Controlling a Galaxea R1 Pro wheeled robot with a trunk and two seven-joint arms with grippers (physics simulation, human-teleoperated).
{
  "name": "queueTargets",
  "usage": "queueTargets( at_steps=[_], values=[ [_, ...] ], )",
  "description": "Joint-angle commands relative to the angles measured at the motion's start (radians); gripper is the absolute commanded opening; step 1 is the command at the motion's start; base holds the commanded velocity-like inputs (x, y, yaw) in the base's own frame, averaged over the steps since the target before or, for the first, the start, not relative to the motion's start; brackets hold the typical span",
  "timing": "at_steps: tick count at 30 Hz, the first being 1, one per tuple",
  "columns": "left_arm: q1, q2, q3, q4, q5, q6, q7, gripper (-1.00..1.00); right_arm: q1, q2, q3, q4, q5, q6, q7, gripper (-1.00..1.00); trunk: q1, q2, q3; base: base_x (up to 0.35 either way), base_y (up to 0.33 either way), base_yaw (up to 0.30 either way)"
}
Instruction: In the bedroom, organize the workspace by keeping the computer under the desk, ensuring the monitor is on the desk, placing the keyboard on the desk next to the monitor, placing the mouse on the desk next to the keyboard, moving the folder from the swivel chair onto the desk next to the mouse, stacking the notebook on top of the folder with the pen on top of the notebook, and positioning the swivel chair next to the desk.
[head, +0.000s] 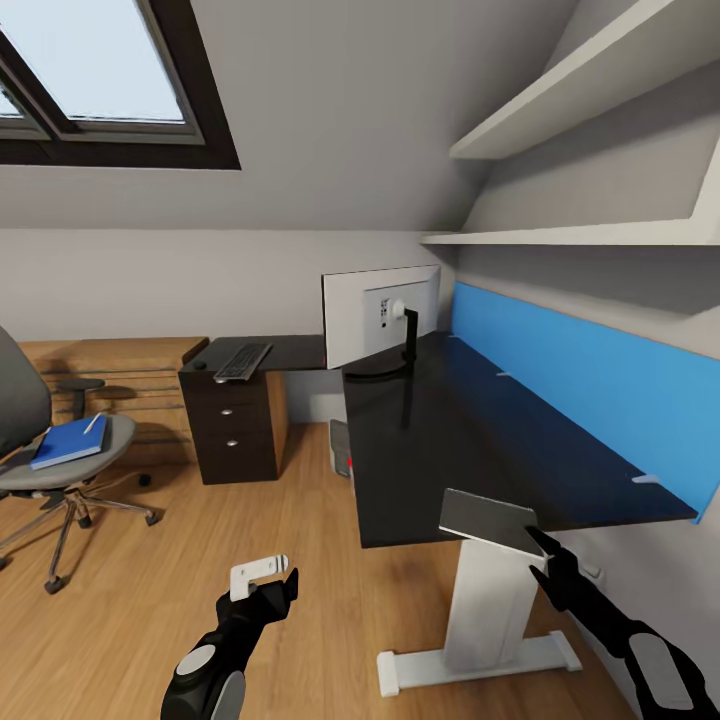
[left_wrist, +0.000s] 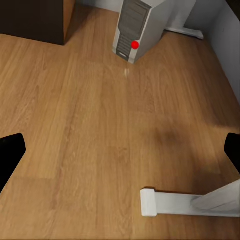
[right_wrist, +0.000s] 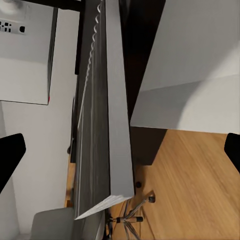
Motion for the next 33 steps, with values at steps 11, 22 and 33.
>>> queueTargets(
  at_steps=[11, 22, 33],
  values=[
    [-0.001, 0.000, -0.001, -0.001, 0.011, 0.003, 0.009, 1.00, -0.001, 0.000, -0.003, -0.002, -0.001, 0.005, 0.001, 1.00, 0.000, -0.001, -0.001, 0.005, 0.003, 0.000],
    [-0.001, 0.000, -0.001, 0.000, 0.011, 0.005, 0.009, 1.00, -0.001, 0.000, -0.003, -0.006, -0.003, 0.005, -0.028, -1.00, 0.000, -0.001, -0.001, 0.000, 0.000, 0.000],
    [-0.001, 0.000, -0.001, 0.004, 0.011, 0.005, 0.009, 1.00, -0.001, 0.000, -0.003, -0.006, -0.004, 0.002, -0.034, -1.00, 0.000, -0.001, -0.001, 0.000, 0.000, 0.000]
  ],
)
